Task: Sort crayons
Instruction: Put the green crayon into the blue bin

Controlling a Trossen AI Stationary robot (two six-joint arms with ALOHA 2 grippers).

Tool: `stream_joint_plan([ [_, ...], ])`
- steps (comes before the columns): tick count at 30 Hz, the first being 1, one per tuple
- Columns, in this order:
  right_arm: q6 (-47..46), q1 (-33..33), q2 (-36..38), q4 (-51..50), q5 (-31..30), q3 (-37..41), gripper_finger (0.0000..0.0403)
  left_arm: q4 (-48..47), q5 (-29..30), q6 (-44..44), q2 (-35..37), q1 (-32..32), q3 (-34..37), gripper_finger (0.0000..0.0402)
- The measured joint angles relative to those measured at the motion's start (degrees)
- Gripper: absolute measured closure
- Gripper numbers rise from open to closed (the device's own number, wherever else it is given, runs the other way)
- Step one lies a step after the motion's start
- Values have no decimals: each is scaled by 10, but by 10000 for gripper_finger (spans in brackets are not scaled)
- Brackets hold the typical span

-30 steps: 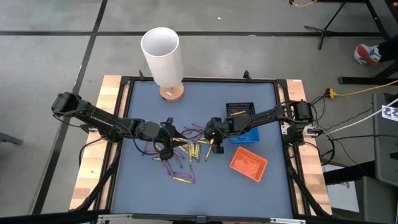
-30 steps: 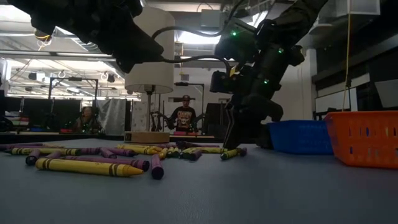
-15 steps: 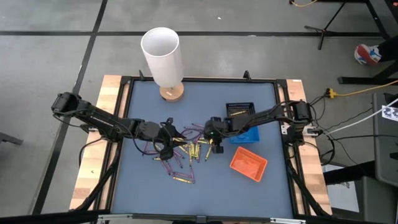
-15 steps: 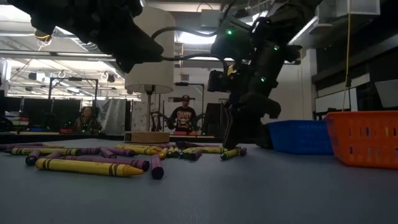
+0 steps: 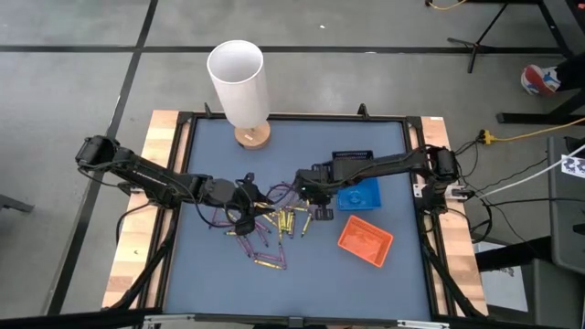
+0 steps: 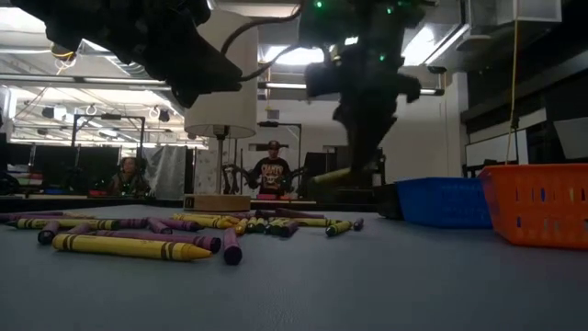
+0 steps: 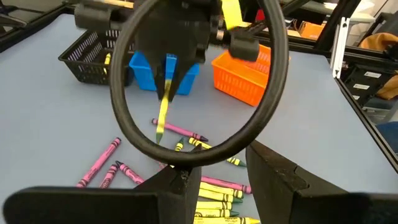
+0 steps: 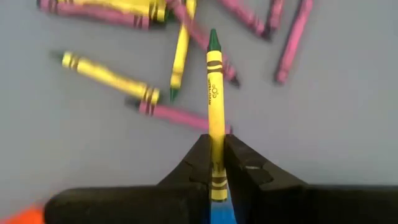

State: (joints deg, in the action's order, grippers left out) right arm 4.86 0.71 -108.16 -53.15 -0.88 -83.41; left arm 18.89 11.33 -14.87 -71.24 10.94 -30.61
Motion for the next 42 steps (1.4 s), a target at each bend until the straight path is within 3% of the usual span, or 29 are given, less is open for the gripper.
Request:
stream_joint_plan([
  [6, -2, 0, 1, -127, 0, -39, 375, -1, 0, 0, 0, 0, 0, 292],
  [17, -49, 0, 1, -279, -14, -40, 375, -3, 0, 0, 0, 0, 0, 292],
  [24, -66, 0, 2, -319, -46, -38, 375, -3, 0, 0, 0, 0, 0, 292],
  [42, -76, 1, 2, -369, -47, -37, 375, -4, 0, 0, 0, 0, 0, 292],
])
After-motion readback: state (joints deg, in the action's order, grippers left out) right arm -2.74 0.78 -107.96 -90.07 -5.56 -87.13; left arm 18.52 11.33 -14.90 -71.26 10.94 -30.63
